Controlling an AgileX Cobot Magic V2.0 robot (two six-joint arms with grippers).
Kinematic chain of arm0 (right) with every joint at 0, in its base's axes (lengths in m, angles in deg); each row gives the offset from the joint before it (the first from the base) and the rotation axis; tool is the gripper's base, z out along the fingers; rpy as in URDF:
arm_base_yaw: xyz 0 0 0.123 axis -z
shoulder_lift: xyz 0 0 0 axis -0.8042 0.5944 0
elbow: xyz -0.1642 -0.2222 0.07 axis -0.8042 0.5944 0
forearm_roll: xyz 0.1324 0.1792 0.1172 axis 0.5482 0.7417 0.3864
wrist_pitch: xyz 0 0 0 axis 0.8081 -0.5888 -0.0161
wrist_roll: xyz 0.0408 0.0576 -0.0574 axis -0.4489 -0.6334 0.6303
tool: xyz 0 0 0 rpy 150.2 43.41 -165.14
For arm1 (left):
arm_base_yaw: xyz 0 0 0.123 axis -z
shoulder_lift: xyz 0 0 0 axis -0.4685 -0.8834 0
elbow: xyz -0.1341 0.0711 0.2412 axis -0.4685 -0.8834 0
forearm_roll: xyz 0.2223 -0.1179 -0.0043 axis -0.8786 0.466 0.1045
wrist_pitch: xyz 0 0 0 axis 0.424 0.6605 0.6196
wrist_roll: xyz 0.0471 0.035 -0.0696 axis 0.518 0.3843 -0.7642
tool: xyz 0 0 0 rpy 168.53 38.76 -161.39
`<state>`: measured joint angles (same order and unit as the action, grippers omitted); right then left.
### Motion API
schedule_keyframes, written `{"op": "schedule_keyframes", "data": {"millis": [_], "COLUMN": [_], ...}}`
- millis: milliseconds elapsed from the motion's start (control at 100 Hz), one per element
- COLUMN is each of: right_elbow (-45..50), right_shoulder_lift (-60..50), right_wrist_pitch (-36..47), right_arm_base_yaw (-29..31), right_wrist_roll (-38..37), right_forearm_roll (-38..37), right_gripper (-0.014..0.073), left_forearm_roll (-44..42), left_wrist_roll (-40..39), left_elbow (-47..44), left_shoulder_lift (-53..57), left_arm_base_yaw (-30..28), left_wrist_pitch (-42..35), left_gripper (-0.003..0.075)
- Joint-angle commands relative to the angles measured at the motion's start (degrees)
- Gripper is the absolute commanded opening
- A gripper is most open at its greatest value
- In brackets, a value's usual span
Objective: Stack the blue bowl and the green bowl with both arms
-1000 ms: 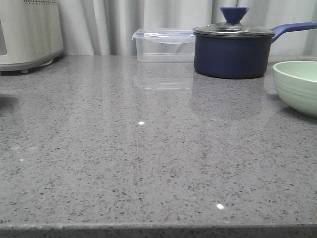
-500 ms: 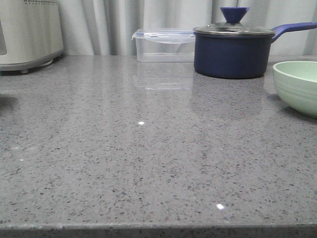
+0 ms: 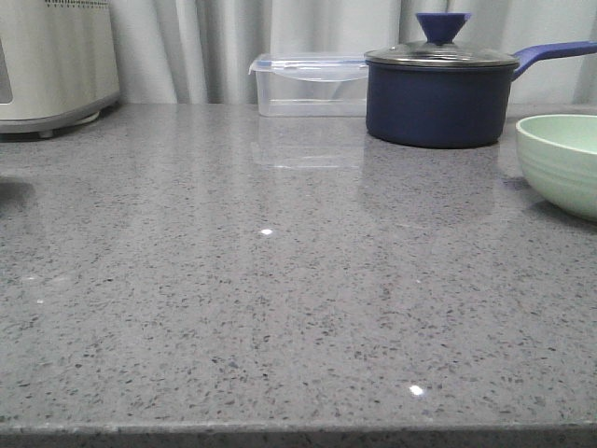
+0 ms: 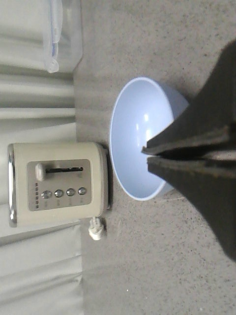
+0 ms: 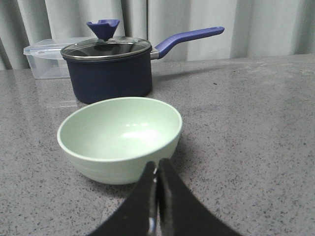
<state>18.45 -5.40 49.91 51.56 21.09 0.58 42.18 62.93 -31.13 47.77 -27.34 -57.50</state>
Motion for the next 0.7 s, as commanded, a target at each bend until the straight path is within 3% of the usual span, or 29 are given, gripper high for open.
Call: {"op": "schedule_keyframes", "data": {"millis": [0, 280, 430, 560, 690], "right_elbow": [-5.73, -17.76, -21.89, -23.83, -24.89], "right_shoulder_lift": [4.01, 15.40, 20.76, 23.92, 25.76], "right_wrist_pitch": [-0.06, -12.39, -15.43, -16.17, -16.26], "right_arm_base_yaw": [0.32, 0.32, 0.32, 0.32, 0.32], "right_wrist_roll": [0.38, 0.38, 0.38, 0.38, 0.38], "right_forearm_roll": [-0.34, -0.34, -0.34, -0.34, -0.34], "right_gripper": [-0.0076, -0.0076, -0.0064, 0.0072, 0.0268], "left_forearm_roll": [1.80, 3.86, 3.86, 3.76, 3.66], "left_wrist_roll": [-0.83, -0.83, -0.83, -0.83, -0.83], "left_elbow": [5.87, 19.12, 23.16, 24.27, 24.27], "left_shoulder_lift": [-4.75, -19.32, -24.44, -27.08, -27.61], "left_arm_base_yaw": [-0.09, -0.09, -0.09, -0.09, -0.09], "left_wrist_pitch": [-1.85, 7.64, 8.47, 8.18, 8.05], "left_gripper": [-0.0020, -0.0020, -0.0020, 0.0006, 0.0172]}}
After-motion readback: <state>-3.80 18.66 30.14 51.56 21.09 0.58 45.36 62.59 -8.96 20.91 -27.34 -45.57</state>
